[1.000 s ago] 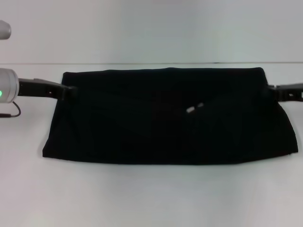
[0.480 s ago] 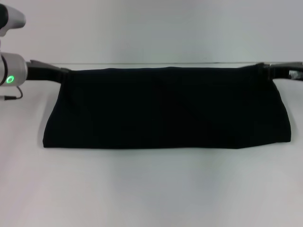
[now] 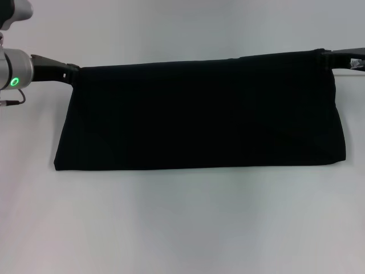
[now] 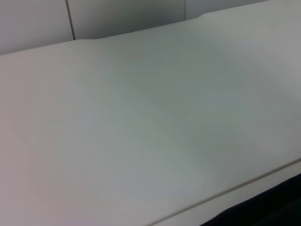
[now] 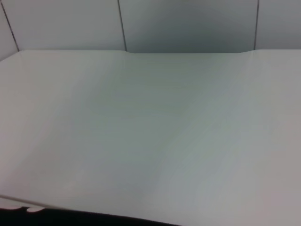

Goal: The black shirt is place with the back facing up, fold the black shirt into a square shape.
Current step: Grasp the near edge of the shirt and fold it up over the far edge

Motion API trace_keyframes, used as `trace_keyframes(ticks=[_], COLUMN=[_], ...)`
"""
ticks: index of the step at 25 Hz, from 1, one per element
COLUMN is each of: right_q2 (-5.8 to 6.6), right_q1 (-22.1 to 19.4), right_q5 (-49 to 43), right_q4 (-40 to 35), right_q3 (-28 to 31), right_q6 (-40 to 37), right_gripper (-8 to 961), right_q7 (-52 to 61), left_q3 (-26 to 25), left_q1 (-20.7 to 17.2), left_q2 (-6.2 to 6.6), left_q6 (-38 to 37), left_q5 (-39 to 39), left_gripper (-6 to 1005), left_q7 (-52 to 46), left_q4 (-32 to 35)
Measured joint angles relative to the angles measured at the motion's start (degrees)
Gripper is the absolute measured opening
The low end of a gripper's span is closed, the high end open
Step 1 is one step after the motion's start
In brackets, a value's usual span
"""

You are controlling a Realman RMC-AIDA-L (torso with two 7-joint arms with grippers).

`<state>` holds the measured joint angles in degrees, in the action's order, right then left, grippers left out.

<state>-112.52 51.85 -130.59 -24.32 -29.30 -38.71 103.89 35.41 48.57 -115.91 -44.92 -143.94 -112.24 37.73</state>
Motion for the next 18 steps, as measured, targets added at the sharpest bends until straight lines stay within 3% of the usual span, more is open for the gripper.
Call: trace_keyframes(ticks=[18], right_q2=[-1.04], right_q1=[2.42], right_q5=[0.11], right_q4=[3.53], right_q3=[-0.38], right_q6=[6.78], right_gripper=[42], right_q7=[0.14], left_q3=[0.01], left_q1=[1.82], left_q2=[-1.02], left_q6=[4.89], left_q5=[0.2], left_gripper=[38], left_q7=[0.33], left_q4=[-3.77])
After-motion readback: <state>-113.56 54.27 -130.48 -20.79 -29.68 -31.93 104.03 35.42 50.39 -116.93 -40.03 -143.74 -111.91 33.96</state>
